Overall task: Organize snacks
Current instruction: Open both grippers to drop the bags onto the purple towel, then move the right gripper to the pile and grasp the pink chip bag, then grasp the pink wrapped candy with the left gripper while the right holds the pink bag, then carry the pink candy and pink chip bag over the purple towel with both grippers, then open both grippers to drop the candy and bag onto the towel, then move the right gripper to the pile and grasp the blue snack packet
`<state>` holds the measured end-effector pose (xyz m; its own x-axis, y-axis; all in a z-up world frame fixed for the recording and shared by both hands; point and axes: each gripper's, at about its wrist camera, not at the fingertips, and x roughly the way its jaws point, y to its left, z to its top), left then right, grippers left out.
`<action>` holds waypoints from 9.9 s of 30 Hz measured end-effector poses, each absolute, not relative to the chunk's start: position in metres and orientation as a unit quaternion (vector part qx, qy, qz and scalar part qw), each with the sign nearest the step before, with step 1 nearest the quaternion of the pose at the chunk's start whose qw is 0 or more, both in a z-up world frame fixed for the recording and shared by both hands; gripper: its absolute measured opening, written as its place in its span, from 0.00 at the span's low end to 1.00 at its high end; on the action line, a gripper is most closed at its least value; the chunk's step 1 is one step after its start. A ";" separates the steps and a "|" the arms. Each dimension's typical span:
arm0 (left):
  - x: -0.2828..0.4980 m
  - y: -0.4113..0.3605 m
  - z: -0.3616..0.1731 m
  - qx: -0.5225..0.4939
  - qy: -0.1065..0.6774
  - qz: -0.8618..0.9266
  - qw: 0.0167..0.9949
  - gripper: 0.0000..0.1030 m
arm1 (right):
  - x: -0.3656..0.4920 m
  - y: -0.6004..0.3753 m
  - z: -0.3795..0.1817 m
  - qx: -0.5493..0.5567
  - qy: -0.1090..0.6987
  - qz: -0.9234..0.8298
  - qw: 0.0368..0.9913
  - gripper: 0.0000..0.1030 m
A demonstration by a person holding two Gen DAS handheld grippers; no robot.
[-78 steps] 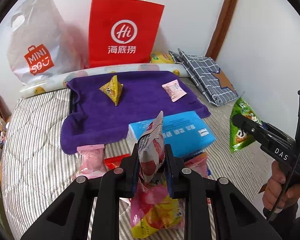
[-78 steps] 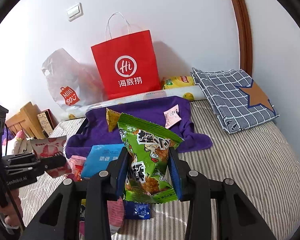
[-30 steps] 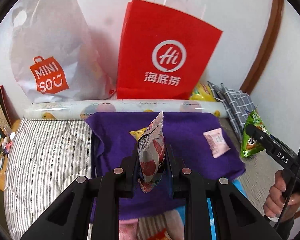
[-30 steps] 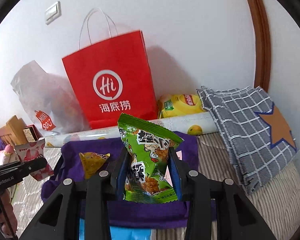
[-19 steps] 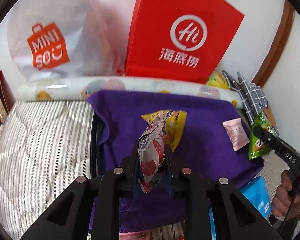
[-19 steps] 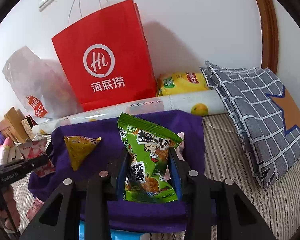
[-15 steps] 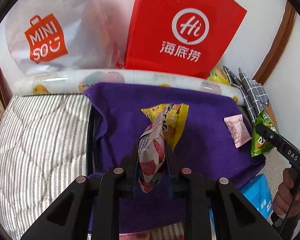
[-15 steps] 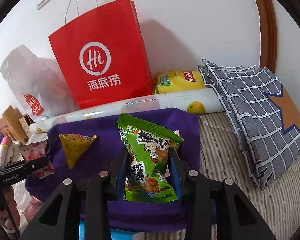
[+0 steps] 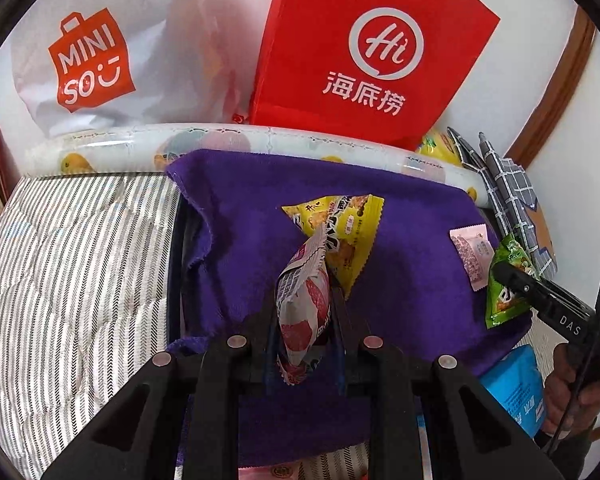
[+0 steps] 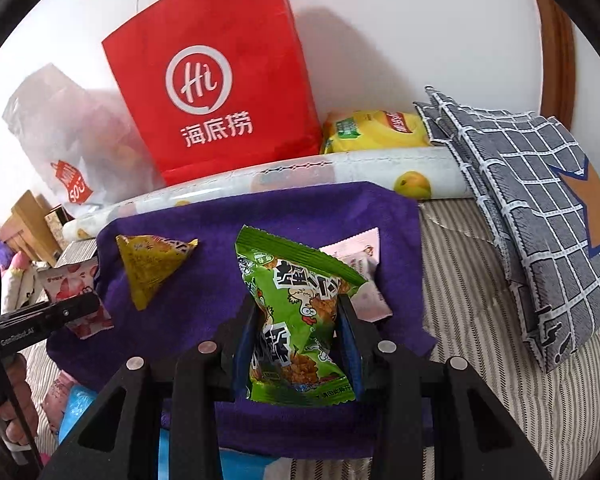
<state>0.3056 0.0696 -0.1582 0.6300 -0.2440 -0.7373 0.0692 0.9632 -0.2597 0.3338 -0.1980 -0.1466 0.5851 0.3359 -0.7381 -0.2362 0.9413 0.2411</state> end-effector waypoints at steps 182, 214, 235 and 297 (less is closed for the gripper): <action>0.163 0.083 -0.124 -0.028 0.417 -0.132 0.899 0.29 | 0.147 -0.234 -0.091 0.037 0.366 0.085 0.926 0.49; 0.263 0.010 -0.084 -0.047 0.380 -0.182 0.906 0.29 | 0.270 -0.209 -0.056 0.051 0.335 0.133 0.931 0.49; 0.313 0.037 -0.139 -0.062 0.430 -0.123 0.892 0.29 | 0.337 -0.203 -0.128 0.042 0.388 0.125 0.912 0.49; 0.300 0.032 -0.122 -0.063 0.423 -0.113 0.897 0.74 | 0.277 -0.207 -0.080 0.067 0.335 0.140 0.929 0.68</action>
